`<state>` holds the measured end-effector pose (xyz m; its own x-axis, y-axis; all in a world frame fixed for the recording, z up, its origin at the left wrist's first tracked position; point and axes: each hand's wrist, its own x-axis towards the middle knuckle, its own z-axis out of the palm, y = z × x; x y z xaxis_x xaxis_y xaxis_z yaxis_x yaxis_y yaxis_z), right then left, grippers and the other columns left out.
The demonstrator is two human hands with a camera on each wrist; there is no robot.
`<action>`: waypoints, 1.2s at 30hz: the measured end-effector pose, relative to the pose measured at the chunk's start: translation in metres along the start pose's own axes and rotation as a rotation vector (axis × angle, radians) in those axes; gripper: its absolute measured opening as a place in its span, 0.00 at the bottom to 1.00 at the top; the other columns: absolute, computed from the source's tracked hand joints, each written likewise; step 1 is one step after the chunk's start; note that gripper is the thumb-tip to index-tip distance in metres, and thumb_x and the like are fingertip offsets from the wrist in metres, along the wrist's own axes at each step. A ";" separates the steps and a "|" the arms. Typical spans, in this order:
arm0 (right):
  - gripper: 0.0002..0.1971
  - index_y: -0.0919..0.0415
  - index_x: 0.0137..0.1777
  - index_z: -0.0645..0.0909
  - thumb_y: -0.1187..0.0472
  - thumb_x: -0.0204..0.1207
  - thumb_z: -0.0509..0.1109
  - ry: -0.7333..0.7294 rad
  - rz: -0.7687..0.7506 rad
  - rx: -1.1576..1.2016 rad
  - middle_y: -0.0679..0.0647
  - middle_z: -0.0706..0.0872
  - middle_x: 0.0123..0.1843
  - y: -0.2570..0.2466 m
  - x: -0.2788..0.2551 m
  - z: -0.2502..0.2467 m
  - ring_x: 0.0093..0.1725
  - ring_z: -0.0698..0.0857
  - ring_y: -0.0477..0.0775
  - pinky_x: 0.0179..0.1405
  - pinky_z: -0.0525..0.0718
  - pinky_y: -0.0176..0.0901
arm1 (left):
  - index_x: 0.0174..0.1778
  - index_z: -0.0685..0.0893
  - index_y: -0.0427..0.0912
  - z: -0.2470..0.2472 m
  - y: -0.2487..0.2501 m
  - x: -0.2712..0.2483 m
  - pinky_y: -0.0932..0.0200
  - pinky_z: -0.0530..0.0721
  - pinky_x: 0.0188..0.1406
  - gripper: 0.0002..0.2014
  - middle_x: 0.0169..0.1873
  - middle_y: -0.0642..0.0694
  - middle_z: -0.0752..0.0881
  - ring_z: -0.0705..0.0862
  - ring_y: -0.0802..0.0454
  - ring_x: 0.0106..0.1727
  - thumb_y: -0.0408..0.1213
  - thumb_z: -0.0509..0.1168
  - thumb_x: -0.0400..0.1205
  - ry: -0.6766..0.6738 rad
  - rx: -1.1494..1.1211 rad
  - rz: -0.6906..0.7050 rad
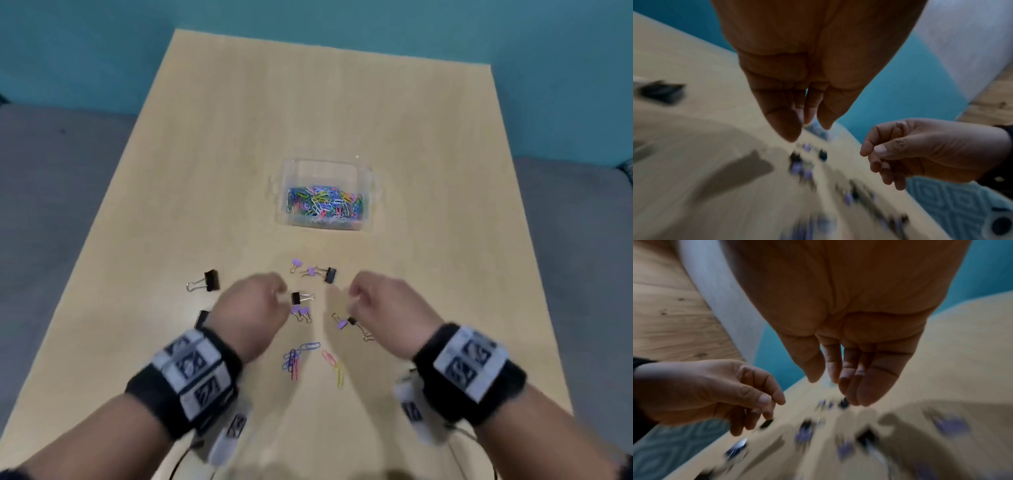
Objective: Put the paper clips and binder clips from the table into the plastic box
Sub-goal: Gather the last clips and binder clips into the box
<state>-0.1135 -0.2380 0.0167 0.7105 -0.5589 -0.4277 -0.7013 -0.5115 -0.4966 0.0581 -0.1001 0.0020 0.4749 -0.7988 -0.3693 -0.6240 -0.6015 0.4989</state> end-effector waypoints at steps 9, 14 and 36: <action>0.19 0.50 0.68 0.65 0.59 0.78 0.63 -0.034 -0.002 -0.173 0.50 0.75 0.60 0.018 -0.067 0.092 0.56 0.77 0.56 0.47 0.75 0.45 | 0.72 0.67 0.57 0.068 -0.025 -0.067 0.63 0.73 0.47 0.27 0.52 0.54 0.71 0.77 0.53 0.49 0.39 0.67 0.78 -0.079 -0.003 0.066; 0.11 0.52 0.62 0.72 0.58 0.80 0.63 0.019 -0.089 -0.182 0.51 0.73 0.58 0.017 -0.050 0.094 0.59 0.74 0.57 0.41 0.76 0.46 | 0.61 0.80 0.54 0.069 -0.020 -0.048 0.60 0.74 0.45 0.14 0.49 0.53 0.74 0.78 0.52 0.49 0.39 0.65 0.79 -0.061 0.047 0.128; 0.06 0.53 0.52 0.70 0.62 0.79 0.64 -0.048 -0.160 -0.215 0.52 0.71 0.52 0.006 -0.021 0.087 0.52 0.72 0.57 0.40 0.80 0.52 | 0.44 0.77 0.43 0.068 -0.019 -0.037 0.54 0.75 0.39 0.02 0.44 0.50 0.71 0.72 0.49 0.40 0.35 0.64 0.80 -0.074 0.146 0.139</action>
<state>-0.1278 -0.1724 -0.0435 0.8119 -0.4308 -0.3940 -0.5724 -0.7204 -0.3916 0.0105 -0.0597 -0.0474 0.3345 -0.8690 -0.3645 -0.7658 -0.4761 0.4323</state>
